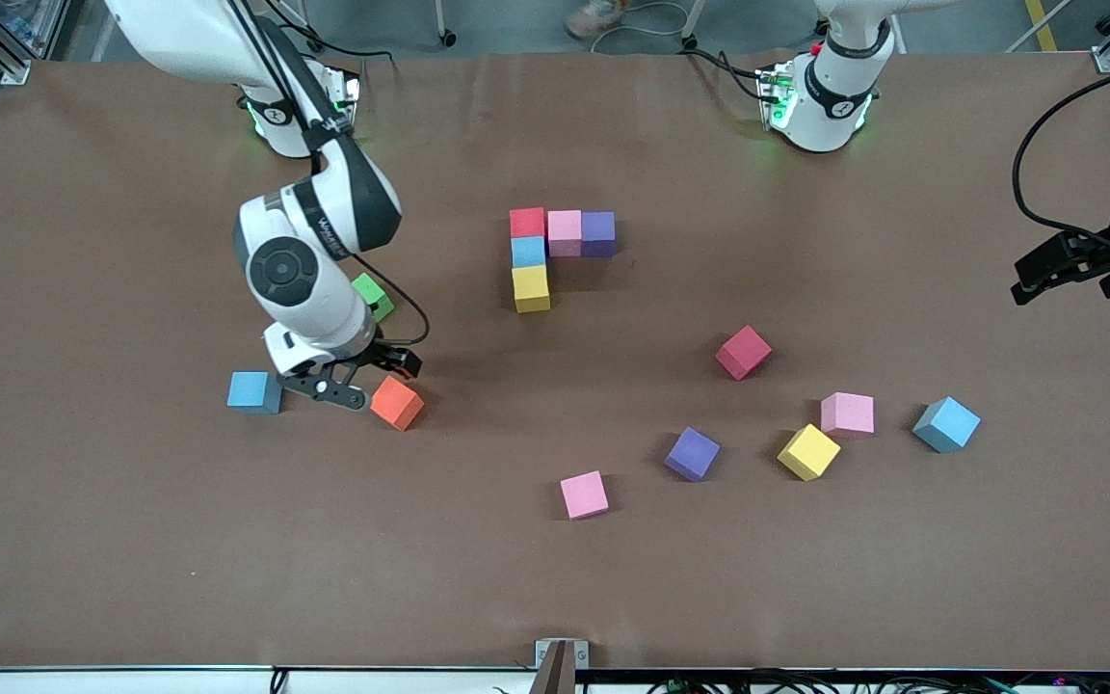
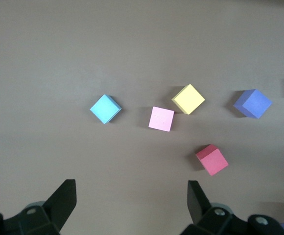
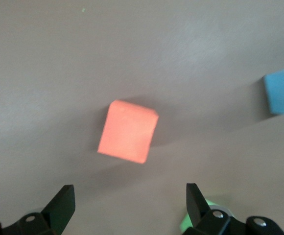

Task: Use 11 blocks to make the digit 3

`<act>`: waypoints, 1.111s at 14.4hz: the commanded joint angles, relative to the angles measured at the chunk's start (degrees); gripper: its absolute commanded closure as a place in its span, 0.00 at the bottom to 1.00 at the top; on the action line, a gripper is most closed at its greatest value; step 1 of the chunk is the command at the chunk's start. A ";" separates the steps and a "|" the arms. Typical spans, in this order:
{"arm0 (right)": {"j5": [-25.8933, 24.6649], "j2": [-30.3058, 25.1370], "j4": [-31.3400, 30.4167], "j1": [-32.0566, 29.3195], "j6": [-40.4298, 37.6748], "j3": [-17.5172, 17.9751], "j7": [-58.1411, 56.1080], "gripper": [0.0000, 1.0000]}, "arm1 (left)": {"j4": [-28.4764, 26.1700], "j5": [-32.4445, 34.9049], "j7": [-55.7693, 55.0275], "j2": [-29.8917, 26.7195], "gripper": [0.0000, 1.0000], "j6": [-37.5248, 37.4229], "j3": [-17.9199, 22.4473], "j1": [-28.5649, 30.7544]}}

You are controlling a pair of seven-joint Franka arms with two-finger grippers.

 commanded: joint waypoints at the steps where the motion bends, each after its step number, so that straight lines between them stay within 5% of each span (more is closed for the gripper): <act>1: -1.14 -2.24 1.55 -4.77 -5.18 0.78 -8.10 0.00 | 0.23 0.87 0.86 -0.86 0.00 -1.34 -0.23 0.52; 11: -1.23 -12.52 1.73 -25.52 -18.55 0.78 -47.57 0.00 | 0.58 0.70 0.86 -0.87 0.00 -0.73 -0.23 0.70; 16: -3.25 -17.18 1.73 -27.29 -21.45 0.86 -48.39 0.00 | 0.58 1.05 -0.28 3.60 0.00 0.85 -0.84 -0.44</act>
